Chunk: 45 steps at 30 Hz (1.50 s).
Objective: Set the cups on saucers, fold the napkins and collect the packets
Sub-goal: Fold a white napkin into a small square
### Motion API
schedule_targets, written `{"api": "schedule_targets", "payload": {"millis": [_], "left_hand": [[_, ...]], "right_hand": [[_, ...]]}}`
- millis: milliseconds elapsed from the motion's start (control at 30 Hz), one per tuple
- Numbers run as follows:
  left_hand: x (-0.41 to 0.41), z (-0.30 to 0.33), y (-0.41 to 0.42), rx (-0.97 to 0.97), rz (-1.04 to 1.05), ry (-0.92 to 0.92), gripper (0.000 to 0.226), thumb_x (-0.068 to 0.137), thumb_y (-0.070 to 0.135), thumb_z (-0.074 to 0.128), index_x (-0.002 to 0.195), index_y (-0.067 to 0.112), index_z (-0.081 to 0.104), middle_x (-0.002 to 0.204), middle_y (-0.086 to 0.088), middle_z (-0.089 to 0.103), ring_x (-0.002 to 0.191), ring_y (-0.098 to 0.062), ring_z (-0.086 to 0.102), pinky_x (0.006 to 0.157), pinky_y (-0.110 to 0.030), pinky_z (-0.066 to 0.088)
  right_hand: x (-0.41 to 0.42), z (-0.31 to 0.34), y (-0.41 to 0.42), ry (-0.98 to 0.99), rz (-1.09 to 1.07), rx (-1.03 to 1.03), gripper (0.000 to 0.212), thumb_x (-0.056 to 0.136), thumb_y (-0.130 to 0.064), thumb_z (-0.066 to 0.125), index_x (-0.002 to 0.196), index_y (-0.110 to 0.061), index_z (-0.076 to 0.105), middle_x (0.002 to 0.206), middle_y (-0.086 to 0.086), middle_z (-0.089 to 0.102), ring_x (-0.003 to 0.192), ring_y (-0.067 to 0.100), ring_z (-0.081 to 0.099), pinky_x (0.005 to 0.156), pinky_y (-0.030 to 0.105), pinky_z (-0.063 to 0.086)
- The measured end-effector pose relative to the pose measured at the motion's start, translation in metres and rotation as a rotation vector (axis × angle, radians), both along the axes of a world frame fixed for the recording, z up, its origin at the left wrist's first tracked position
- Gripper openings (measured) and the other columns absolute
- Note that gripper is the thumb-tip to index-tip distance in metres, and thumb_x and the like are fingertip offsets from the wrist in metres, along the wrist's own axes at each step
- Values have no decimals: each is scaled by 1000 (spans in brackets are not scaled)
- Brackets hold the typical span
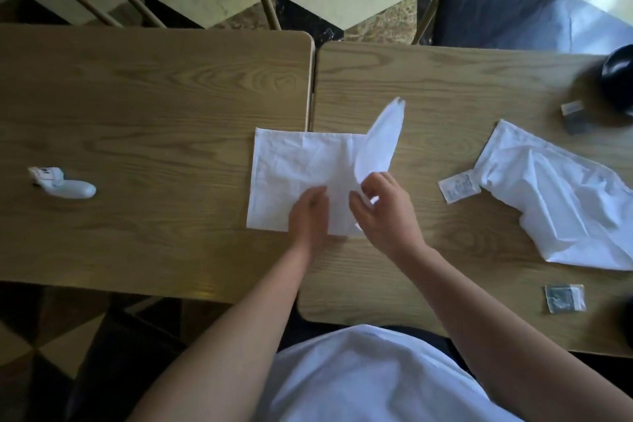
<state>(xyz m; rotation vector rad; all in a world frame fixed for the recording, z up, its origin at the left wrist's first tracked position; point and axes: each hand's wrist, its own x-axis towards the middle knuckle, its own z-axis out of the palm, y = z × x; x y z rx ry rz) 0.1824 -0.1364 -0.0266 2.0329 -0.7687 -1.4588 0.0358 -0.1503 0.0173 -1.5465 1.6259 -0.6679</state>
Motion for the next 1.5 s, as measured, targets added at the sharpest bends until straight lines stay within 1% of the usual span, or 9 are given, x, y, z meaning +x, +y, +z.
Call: {"api": "schedule_targets", "payload": {"millis": [167,400,733,900,1067,1233,1300,1400,1500], "left_hand": [[56,2,-14,149,482,619,43,98,54,41,104,19,66,67,1,68,58,-13,64,60,-29,45],[106,-15,-13,202,621,669,52,91,66,47,85,19,69,63,-2,63,57,-18,61,56,-26,48],[116,-30,-22,244,418,365,20,88,20,72,74,15,60,52,-1,61,41,-16,57,39,-17,42],[120,-37,-22,156,476,196,11,89,23,71,87,13,67,77,-2,67,68,-18,61,60,-25,46],[118,-36,-22,80,339,-129,32,89,24,62,63,17,43,58,3,39,58,-16,36,57,-31,28],[108,-21,-12,-23,63,-703,32,81,26,72,106,11,57,105,-11,62,96,-30,57,78,-41,49],[96,-18,-2,-207,-95,-856,29,78,23,74,101,11,60,101,-11,63,97,-31,57,75,-40,48],[65,-19,13,-268,-413,-614,13,84,22,69,91,15,59,86,-5,64,82,-27,62,63,-31,42],[37,-28,21,-136,-685,-436,14,91,25,60,103,19,61,100,-5,69,93,-28,66,69,-33,47]], "right_hand": [[75,-12,-11,91,249,73,17,88,-39,53,82,-24,48,85,-7,54,70,18,54,60,31,38],[131,-46,-24,268,401,162,22,95,-32,51,80,-19,43,84,-2,51,78,30,58,58,35,34],[138,-56,-13,277,620,51,24,90,-35,65,108,-19,61,97,4,61,90,30,64,58,34,37],[125,-60,-5,250,605,184,43,87,-47,69,120,-20,60,111,2,59,104,24,61,79,42,54],[97,-67,2,287,541,247,38,90,-38,66,122,-19,60,118,1,57,109,23,59,87,38,52],[75,-63,4,301,482,235,27,91,-28,61,116,-19,62,115,-1,60,96,22,64,76,37,55],[64,-63,4,326,469,242,20,90,-25,59,108,-21,64,104,-4,64,87,23,66,70,34,53],[48,-63,1,357,471,315,10,86,-22,59,93,-20,66,81,-6,65,81,27,66,64,31,46],[40,-66,-10,346,453,415,13,81,-20,61,89,-19,71,82,1,73,83,30,68,66,33,49]]}}
